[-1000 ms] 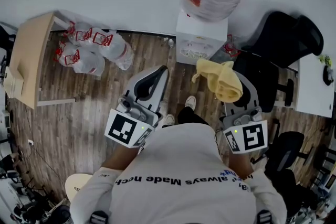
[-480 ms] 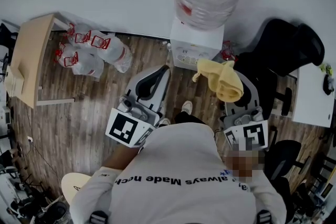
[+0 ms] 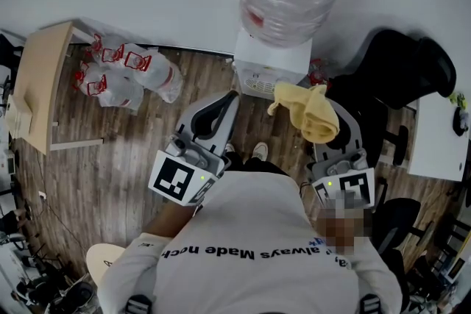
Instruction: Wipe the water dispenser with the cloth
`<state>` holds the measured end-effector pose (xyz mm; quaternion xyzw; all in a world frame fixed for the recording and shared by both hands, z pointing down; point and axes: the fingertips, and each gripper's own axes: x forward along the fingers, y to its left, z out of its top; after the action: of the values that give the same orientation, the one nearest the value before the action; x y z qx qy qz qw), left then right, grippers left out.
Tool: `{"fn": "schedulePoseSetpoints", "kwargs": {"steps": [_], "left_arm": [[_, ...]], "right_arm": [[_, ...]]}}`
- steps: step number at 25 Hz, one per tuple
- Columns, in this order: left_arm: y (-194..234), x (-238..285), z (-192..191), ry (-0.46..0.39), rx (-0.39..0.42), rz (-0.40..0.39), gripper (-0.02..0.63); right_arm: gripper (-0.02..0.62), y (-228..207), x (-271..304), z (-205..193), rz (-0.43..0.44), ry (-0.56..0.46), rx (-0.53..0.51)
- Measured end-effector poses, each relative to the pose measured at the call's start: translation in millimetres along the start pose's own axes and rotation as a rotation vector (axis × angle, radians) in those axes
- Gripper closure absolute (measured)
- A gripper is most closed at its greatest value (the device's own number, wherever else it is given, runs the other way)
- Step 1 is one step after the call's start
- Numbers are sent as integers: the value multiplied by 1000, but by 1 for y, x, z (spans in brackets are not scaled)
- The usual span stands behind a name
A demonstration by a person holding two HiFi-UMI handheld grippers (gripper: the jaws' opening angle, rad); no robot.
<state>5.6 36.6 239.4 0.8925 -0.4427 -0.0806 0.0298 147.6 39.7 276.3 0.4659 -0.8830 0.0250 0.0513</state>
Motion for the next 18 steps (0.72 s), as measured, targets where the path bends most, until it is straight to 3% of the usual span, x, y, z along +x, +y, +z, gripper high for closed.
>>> {"fn": "schedulePoseSetpoints", "kwargs": {"steps": [18], "left_arm": [[104, 10, 20, 6, 17, -49, 588]], "right_arm": [[531, 35, 93, 21, -42, -11, -12]]}}
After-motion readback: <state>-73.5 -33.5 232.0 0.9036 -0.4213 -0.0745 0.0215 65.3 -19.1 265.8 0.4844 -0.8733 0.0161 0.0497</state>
